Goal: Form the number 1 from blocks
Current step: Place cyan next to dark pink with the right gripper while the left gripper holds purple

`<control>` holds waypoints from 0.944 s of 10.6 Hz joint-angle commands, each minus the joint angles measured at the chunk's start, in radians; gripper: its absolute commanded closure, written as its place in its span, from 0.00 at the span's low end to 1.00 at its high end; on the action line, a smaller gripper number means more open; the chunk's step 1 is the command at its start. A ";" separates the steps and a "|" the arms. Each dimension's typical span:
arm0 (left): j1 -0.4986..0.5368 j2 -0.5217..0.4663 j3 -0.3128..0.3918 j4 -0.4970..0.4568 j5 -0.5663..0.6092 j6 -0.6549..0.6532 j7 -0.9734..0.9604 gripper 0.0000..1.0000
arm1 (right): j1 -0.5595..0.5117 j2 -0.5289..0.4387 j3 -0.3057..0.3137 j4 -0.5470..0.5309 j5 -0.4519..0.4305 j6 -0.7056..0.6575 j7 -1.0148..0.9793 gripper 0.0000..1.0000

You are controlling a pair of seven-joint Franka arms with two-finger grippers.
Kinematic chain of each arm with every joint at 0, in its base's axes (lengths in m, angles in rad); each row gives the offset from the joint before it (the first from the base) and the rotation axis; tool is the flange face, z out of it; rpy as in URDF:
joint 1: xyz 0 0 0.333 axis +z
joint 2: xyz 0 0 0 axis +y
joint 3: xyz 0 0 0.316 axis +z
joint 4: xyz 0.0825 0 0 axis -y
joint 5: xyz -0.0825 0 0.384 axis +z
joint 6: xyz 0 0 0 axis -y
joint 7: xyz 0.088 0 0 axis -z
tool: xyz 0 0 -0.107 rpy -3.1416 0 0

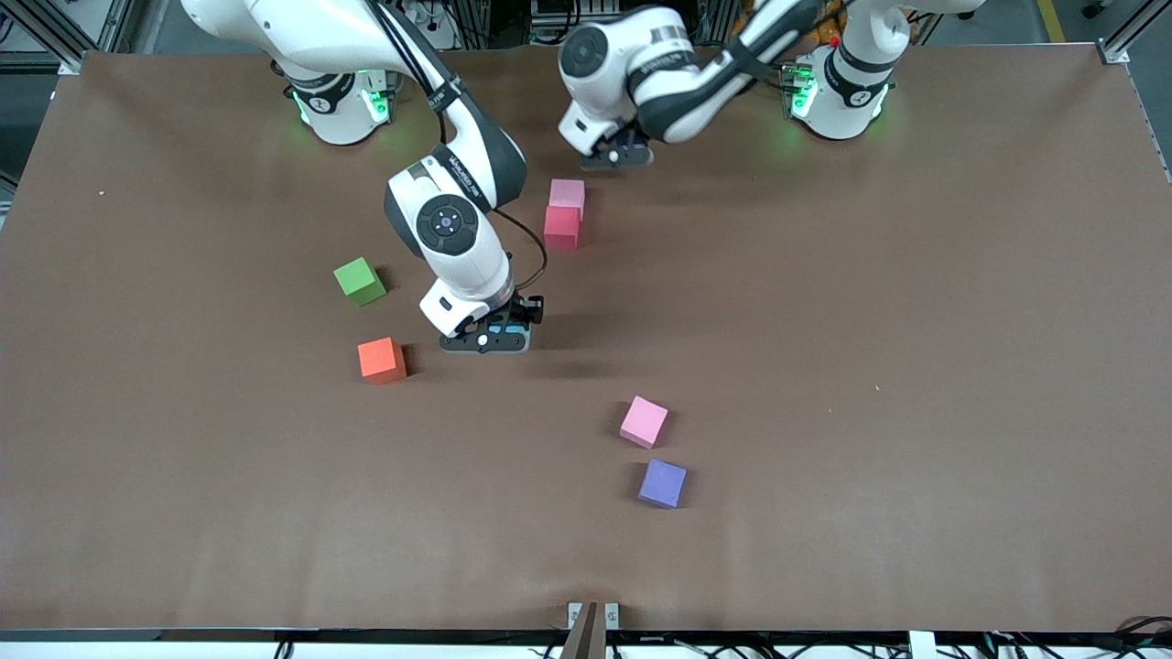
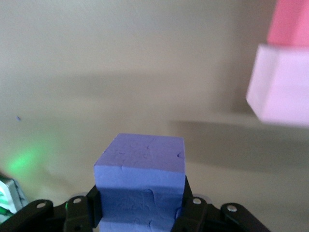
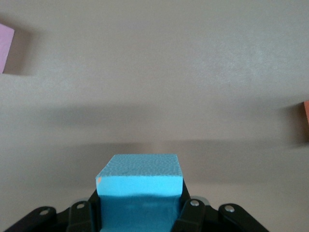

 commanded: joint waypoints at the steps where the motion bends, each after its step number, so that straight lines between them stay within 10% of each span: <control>1: 0.102 -0.068 -0.028 -0.021 0.024 -0.015 0.055 1.00 | 0.027 -0.013 0.007 -0.018 0.017 -0.007 0.000 1.00; 10: 0.512 -0.044 -0.019 0.102 0.245 -0.003 0.221 1.00 | 0.199 -0.018 0.004 -0.177 0.014 0.153 0.182 1.00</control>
